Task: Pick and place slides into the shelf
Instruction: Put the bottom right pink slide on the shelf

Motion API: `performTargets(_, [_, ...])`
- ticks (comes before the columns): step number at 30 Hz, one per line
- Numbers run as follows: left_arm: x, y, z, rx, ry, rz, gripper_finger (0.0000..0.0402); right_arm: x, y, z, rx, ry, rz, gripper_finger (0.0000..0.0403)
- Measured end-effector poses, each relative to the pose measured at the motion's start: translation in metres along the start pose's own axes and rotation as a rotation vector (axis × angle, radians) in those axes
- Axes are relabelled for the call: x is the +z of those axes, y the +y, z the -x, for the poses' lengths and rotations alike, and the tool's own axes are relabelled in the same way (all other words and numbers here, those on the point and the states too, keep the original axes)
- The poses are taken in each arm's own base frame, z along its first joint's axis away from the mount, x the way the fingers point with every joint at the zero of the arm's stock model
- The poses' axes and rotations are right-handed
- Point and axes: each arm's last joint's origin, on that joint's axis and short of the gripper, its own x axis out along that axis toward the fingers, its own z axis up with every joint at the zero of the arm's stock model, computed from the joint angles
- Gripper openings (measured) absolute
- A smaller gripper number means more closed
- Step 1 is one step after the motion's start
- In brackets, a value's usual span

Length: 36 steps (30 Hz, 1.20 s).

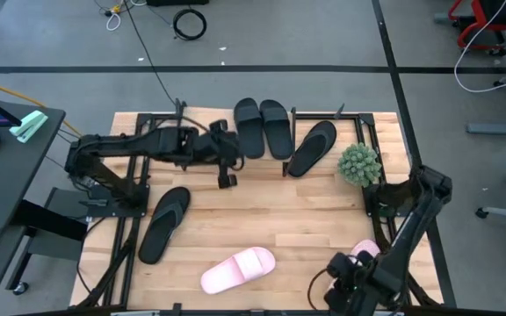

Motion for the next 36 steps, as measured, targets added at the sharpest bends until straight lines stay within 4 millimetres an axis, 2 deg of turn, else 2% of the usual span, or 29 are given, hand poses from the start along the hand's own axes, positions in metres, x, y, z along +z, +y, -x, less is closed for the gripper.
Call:
performTargets(4, [0.006, -0.018, 0.007, -0.04, -0.065, -0.007, 0.002, -0.005, -0.001, -0.014, -0.121, 0.157, 0.056, 0.0109])
performTargets(7, [0.007, -0.026, 0.011, -0.059, -0.079, -0.025, 0.0015, -0.005, -0.006, -0.019, -0.202, 0.162, 0.069, 0.0107])
performTargets(14, [0.007, -0.032, 0.013, -0.074, -0.083, -0.038, 0.0006, 0.0, -0.025, -0.013, -0.407, 0.119, 0.042, 0.0101])
performTargets(21, [0.007, -0.031, 0.013, -0.071, -0.082, -0.037, 0.0023, 0.0, -0.024, -0.014, -0.404, 0.121, 0.039, 0.0114])
performTargets(30, [0.007, -0.031, 0.013, -0.071, -0.082, -0.038, 0.0005, -0.001, -0.022, -0.015, -0.376, 0.13, 0.056, 0.016])
performTargets(36, [0.007, -0.031, 0.013, -0.071, -0.081, -0.038, 0.0022, -0.002, -0.023, -0.027, -0.433, 0.113, 0.06, 0.0172])
